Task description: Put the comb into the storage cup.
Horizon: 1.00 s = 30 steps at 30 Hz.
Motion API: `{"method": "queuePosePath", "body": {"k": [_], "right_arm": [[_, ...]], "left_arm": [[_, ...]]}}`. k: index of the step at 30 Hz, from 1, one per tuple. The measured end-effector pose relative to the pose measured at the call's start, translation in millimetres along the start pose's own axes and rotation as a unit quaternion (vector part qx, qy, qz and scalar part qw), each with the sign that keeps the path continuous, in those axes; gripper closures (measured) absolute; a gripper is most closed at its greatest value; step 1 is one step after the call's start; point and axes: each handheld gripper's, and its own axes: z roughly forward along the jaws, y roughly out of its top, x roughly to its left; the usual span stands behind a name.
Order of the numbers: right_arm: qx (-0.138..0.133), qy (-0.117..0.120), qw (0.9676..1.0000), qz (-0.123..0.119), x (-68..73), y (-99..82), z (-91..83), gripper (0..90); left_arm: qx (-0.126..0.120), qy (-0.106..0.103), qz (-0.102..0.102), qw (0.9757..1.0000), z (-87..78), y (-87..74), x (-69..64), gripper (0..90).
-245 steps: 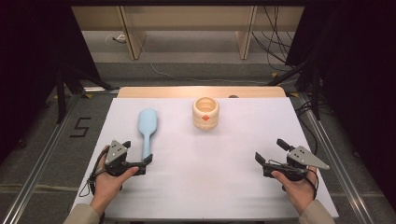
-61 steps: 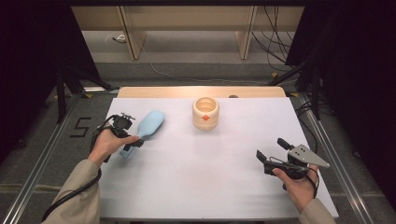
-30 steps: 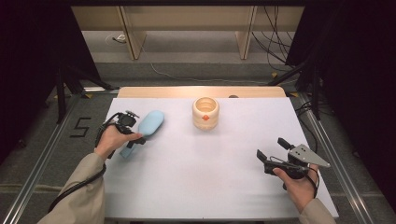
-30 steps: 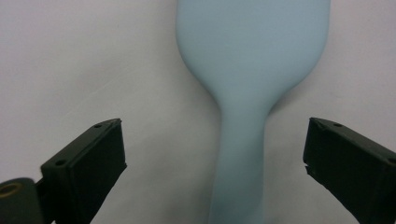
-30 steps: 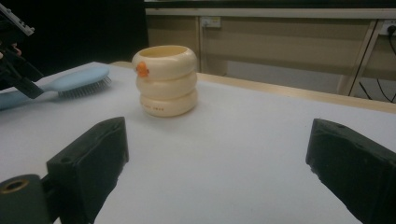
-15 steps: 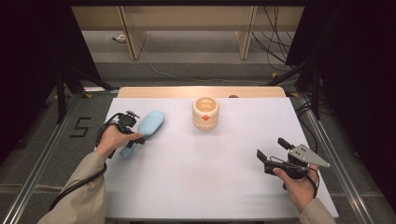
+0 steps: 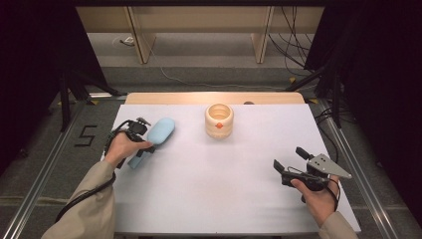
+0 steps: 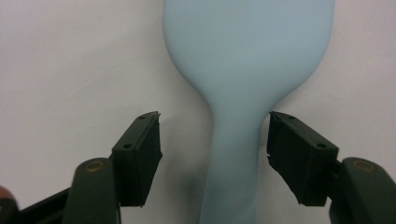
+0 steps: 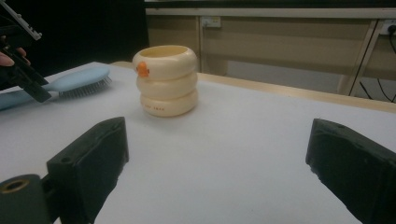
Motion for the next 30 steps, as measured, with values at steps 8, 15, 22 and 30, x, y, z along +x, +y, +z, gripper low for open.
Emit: {"method": "queuePosePath", "body": {"k": [8, 15, 22, 30], "right_arm": [[0.0, 0.0, 1.0, 0.0, -0.1, -0.1, 0.1, 6.7], [0.0, 0.0, 1.0, 0.0, 0.0, -0.2, 0.3, 6.7], [0.001, 0.0, 1.0, 0.0, 0.0, -0.1, 0.2, 6.8], [0.002, 0.0, 1.0, 0.0, 0.0, -0.4, 0.5, 6.8]], "left_arm": [[0.011, -0.002, -0.005, 0.9999, 1.6, 0.9, 1.2, 42.1], [0.018, 0.001, -0.01, 0.9998, 1.6, 2.3, 0.2, 46.8], [0.026, -0.001, -0.014, 0.9996, 2.7, 5.1, -1.8, 52.1], [0.032, 0.0, -0.019, 0.9993, 3.1, 7.4, -4.9, 58.9]]}}
